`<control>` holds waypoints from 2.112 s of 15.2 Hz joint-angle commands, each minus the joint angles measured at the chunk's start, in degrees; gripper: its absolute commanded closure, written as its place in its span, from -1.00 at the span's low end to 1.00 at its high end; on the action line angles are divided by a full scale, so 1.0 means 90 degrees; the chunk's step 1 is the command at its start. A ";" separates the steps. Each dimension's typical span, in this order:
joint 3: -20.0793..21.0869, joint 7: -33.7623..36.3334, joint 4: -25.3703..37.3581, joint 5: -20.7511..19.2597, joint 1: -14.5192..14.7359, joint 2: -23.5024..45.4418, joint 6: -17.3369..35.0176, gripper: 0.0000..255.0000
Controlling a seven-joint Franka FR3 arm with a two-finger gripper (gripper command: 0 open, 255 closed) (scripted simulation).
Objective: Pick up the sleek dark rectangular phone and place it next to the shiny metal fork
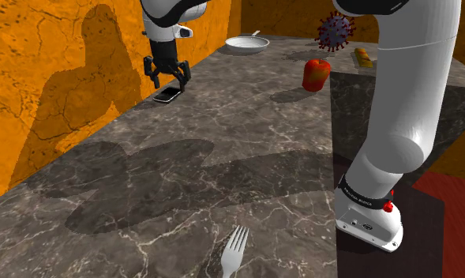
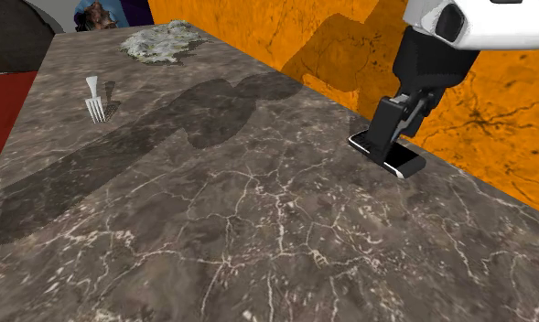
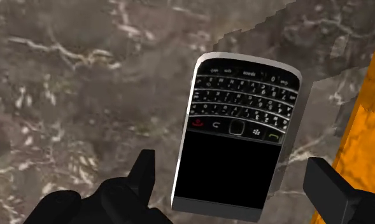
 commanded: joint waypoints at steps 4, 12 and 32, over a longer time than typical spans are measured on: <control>-0.0006 0.0028 -0.0143 -0.0025 0.0012 0.0055 0.0197 -1.00; -0.0007 0.0028 -0.0138 -0.0025 0.0012 0.0056 0.0193 1.00; 0.0029 0.0014 0.0879 0.0014 0.0063 -0.0014 -0.0886 1.00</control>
